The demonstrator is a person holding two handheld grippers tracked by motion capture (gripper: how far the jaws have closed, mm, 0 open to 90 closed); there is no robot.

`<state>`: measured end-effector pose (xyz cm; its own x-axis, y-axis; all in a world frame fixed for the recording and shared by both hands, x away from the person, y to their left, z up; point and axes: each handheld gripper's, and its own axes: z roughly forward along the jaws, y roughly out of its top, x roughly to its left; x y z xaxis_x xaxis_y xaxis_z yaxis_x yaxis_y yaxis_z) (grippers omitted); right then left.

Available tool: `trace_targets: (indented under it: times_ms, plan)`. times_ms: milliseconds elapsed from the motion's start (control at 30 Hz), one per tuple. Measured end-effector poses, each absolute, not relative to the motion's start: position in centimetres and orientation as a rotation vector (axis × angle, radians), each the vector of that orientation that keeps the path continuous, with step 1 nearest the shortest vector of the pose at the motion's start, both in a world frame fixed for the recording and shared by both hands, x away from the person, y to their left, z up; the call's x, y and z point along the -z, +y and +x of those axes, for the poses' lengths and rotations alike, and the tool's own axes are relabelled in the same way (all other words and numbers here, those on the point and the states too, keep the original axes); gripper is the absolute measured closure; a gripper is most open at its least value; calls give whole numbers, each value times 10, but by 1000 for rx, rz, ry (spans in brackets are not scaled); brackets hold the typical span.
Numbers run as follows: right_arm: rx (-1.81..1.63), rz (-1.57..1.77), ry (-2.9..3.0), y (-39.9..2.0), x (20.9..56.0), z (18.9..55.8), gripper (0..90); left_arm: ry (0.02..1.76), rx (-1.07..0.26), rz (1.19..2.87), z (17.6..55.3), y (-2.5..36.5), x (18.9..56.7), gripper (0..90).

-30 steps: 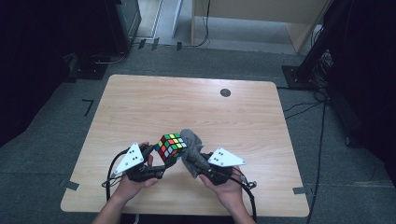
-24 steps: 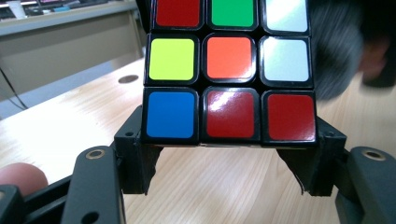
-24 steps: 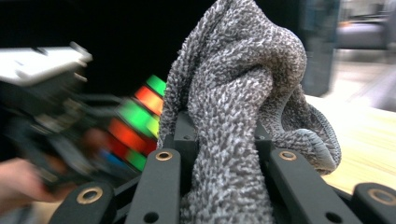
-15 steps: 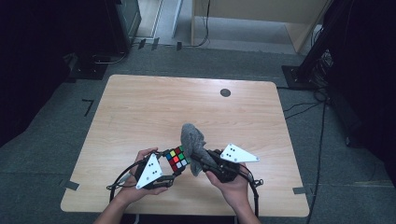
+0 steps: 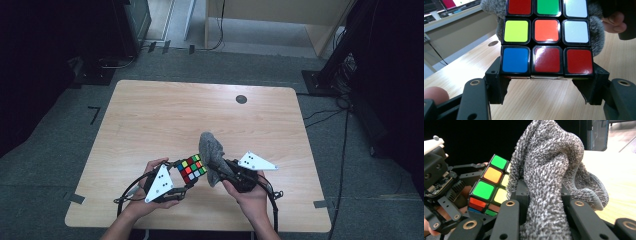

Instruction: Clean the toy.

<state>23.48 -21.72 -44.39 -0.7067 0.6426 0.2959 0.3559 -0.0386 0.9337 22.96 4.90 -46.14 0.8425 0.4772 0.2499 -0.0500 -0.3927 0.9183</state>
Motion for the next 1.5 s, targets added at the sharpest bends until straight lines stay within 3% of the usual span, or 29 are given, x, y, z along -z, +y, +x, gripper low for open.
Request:
trace_targets:
  times_ms: [100, 167, 433, 700, 1500]
  plan:
    - [-1976, 944, 1994, -211, 433, 227, 717, 333, -613, 1926, 230, 47, 464, 342]
    - [-1890, 895, 2010, -203, 428, 223, 717, 338, -614, 1927, 231, 48, 464, 342]
    - [-1723, 1100, 1991, -224, 457, 242, 720, 431, -525, 1781, 236, 62, 451, 342]
    - [-1698, 803, 2157, -185, 467, 233, 718, 475, -406, 1696, 242, 74, 448, 342]
    - [-1633, 767, 2177, -194, 459, 235, 717, 481, -379, 1710, 243, 70, 452, 342]
